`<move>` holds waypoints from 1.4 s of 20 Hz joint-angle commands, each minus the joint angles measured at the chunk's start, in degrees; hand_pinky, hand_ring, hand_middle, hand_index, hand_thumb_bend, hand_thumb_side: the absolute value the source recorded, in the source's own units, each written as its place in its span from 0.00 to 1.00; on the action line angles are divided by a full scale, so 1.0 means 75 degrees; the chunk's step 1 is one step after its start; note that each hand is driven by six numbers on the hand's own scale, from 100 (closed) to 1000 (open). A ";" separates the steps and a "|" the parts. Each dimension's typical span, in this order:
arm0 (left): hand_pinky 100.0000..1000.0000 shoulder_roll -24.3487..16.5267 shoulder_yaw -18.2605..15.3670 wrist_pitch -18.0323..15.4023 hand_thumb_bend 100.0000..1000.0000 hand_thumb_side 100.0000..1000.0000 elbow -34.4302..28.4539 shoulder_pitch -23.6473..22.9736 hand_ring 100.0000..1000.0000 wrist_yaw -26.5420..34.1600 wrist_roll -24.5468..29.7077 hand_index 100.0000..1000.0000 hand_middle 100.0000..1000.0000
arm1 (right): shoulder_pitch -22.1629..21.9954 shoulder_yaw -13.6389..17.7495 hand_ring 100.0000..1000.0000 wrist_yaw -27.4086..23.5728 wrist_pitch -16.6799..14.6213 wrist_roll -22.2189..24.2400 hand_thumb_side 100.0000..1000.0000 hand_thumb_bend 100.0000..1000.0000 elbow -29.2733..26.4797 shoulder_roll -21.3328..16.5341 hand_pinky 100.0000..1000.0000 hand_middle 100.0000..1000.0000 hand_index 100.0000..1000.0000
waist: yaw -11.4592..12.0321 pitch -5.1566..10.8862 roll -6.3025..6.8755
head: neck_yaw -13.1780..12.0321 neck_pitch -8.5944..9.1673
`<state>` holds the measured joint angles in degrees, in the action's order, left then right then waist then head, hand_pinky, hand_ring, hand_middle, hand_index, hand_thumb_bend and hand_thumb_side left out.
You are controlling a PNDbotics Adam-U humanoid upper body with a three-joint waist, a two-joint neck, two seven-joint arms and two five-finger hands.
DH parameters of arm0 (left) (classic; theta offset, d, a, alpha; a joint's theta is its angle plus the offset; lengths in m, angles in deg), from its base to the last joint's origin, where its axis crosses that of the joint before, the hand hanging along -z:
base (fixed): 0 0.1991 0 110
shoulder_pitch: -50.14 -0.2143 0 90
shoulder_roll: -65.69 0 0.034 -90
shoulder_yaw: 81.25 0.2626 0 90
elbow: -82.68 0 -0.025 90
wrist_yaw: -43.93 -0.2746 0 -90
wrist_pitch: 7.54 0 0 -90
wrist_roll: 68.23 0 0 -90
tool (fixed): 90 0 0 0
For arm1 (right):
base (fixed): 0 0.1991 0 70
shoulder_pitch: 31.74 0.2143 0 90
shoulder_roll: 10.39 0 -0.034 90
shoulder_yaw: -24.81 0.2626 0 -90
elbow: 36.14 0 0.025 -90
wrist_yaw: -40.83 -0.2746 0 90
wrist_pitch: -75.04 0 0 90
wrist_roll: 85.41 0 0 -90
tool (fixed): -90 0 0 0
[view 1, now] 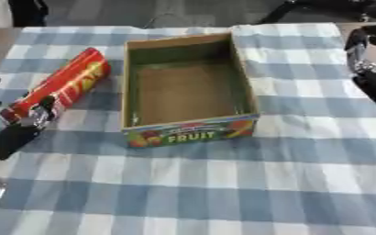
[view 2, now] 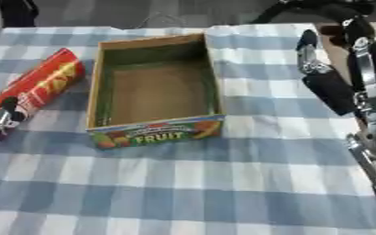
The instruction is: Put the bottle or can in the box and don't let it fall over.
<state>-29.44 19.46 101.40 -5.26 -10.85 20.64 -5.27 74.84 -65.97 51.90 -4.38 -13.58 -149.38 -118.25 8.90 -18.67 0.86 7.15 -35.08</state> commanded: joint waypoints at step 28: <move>0.66 -0.0583 -0.0126 -0.0860 0.61 0.53 0.0795 0.0226 0.63 -0.0064 0.1154 0.81 0.74 | 0.0106 0.0021 0.82 0.0014 -0.0024 -0.0027 0.65 0.00 -0.0102 -0.0073 0.84 0.91 0.88 | -0.0039 -0.0008 -0.0043 | -0.0002 0.0157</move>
<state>-31.99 19.41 95.00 1.15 -9.61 19.92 3.22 74.99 -66.29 51.90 -4.40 -13.62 -149.37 -117.95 8.55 -19.03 0.86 7.15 -34.61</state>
